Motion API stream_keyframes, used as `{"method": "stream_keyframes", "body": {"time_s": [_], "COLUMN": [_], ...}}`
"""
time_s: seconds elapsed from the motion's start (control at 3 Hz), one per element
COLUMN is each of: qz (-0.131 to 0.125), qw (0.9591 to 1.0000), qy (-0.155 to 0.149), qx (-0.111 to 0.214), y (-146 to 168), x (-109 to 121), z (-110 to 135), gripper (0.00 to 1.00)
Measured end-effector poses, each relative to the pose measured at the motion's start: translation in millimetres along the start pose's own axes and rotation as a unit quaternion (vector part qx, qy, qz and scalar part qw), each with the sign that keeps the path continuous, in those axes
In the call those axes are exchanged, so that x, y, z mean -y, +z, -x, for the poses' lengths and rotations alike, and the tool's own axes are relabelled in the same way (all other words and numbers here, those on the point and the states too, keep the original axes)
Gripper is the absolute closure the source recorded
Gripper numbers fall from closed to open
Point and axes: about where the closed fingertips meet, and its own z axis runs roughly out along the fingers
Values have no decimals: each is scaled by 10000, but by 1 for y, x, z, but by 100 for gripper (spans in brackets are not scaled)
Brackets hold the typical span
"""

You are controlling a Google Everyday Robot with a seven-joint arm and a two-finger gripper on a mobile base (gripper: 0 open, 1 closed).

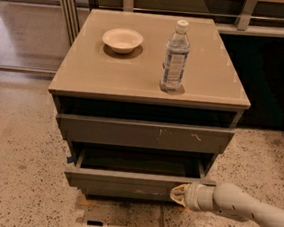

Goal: Close middle drawer

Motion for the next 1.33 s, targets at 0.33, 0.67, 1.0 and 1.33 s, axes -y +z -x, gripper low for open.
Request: {"method": "stream_keyframes", "body": {"time_s": [0.33,0.67,1.0,1.33], "qz": [0,-212,-582,-957], "qw": [10000,9997,9977,9940], "qy": [0,-120,-336,-523], "qx": [0,-8,-20,-13], "y": [0,4,12,18], "x": [0,4,12,20], "z": [0,1,2,2], "gripper": [100,100,100,100]}}
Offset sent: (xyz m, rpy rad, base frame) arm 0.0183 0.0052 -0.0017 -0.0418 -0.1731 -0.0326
